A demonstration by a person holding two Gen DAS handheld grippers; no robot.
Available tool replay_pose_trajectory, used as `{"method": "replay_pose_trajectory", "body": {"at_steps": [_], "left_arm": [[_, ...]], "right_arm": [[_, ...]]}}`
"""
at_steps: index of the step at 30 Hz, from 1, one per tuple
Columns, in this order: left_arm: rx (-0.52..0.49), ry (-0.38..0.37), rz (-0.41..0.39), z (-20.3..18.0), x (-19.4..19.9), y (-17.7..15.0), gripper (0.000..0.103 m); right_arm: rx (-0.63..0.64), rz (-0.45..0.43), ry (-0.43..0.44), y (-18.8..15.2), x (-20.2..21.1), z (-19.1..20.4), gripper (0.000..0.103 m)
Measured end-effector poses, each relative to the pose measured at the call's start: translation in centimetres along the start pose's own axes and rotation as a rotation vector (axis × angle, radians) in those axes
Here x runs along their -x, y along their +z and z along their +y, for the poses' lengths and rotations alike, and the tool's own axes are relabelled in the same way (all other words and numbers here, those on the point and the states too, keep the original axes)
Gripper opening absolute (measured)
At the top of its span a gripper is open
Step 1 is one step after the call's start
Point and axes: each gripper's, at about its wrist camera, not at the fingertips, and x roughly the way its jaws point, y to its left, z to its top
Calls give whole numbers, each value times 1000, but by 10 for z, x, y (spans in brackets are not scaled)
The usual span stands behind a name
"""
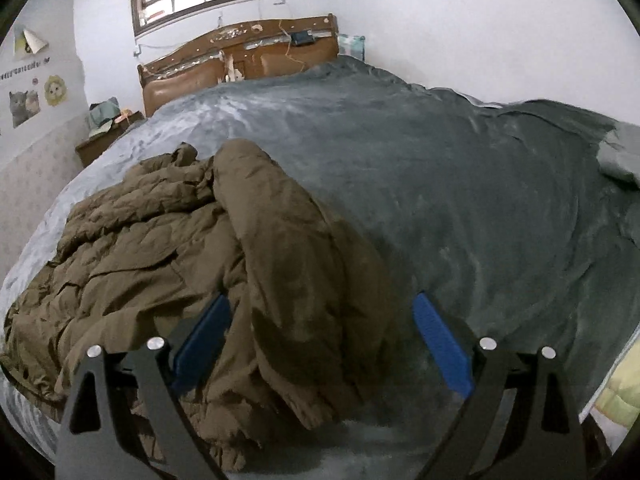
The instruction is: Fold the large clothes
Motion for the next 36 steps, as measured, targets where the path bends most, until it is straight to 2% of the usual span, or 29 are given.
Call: {"method": "replay_pose_trajectory", "body": {"at_steps": [4, 6, 7, 8, 9, 11, 15, 16, 17, 18, 19, 21, 23, 26, 28, 30, 36], "left_arm": [[27, -14, 38, 7, -1, -8, 100], [24, -14, 41, 4, -4, -8, 100], [24, -18, 35, 3, -3, -6, 100], [23, -22, 29, 2, -2, -5, 100], [22, -22, 24, 1, -1, -4, 100], [14, -26, 6, -2, 4, 1, 100], [1, -26, -29, -8, 11, 9, 100], [3, -27, -31, -9, 12, 11, 100], [7, -30, -31, -10, 11, 12, 100], [10, -32, -30, -10, 9, 13, 100], [13, -33, -25, -11, 8, 13, 100], [11, -37, -22, -12, 7, 13, 100], [0, -33, -20, -13, 6, 13, 100], [8, -30, -7, -12, 1, 11, 100], [15, -31, 6, -11, -3, 10, 100], [36, -52, 11, -10, -5, 9, 100], [12, -49, 6, -17, -9, 10, 100]], "right_arm": [[15, -5, -49, -1, -25, 1, 93], [-17, 38, -70, -1, -48, -4, 90], [-39, 41, -65, 1, -56, -8, 69], [-48, 51, -67, 2, -61, -12, 30], [-48, 64, -84, 6, -66, -17, 19], [-53, 34, -126, 17, -64, -29, 14], [-121, -117, -321, 64, -40, -75, 18], [-129, -138, -359, 72, -37, -82, 40], [-136, -156, -410, 81, -38, -92, 58], [-137, -159, -427, 86, -42, -101, 61], [-140, -143, -429, 89, -46, -106, 71], [-155, -131, -384, 86, -48, -115, 73], [-161, -172, -354, 75, -37, -115, 88], [-133, -208, -310, 50, -22, -105, 89], [-110, -194, -245, 32, -18, -99, 90], [-88, -141, -175, 15, -28, -88, 90], [33, -29, -186, 6, -76, -74, 90]]}}
